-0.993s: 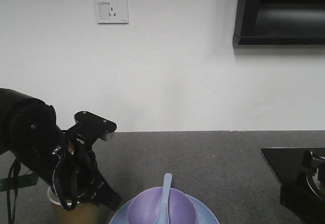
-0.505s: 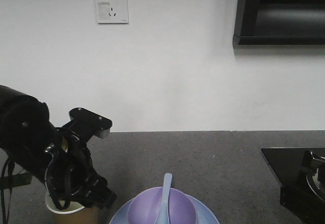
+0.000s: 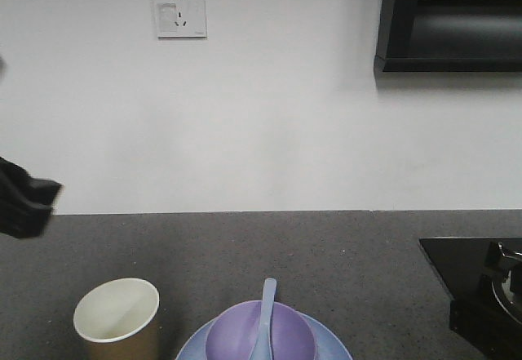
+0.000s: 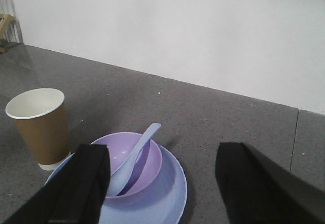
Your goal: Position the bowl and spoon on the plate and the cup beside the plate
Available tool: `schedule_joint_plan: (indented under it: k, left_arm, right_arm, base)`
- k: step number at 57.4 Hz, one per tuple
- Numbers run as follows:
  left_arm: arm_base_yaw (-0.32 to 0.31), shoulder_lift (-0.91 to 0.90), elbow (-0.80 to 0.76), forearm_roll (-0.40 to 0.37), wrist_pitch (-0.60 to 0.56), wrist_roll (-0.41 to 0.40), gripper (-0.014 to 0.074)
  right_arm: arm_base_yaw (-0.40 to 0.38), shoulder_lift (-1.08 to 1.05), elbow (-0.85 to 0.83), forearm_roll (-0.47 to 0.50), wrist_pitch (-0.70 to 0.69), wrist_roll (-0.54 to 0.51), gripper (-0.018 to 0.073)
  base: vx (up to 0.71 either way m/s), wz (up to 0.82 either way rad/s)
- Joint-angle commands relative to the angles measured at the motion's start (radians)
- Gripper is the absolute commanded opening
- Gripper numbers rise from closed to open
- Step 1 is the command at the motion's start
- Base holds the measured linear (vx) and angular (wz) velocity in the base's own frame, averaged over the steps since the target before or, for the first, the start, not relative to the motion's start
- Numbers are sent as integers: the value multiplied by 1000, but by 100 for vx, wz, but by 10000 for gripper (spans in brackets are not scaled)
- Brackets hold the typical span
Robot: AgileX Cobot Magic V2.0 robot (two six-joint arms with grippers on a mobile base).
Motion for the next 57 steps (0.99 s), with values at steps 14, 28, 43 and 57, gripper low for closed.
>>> schedule_joint_plan:
  k: [14, 28, 43, 57]
  left_arm:
    - [-3, -352, 222, 112, -172, -56, 70]
    - [-3, -554, 410, 112, -264, -70, -7]
    - [-3, -595, 417, 112, -229, -70, -7]
    - [-3, -594, 417, 112, -241, -70, -7]
  right_arm:
    - [-3, 4, -29, 3, -74, -4, 514]
    - [-3, 4, -29, 3, -74, -4, 514]
    - [-3, 4, -29, 3, -74, -4, 514]
    - [-3, 4, -29, 3, -74, -4, 514]
  base:
    - [0, 0]
    - [0, 0]
    - [0, 0]
    - [0, 0]
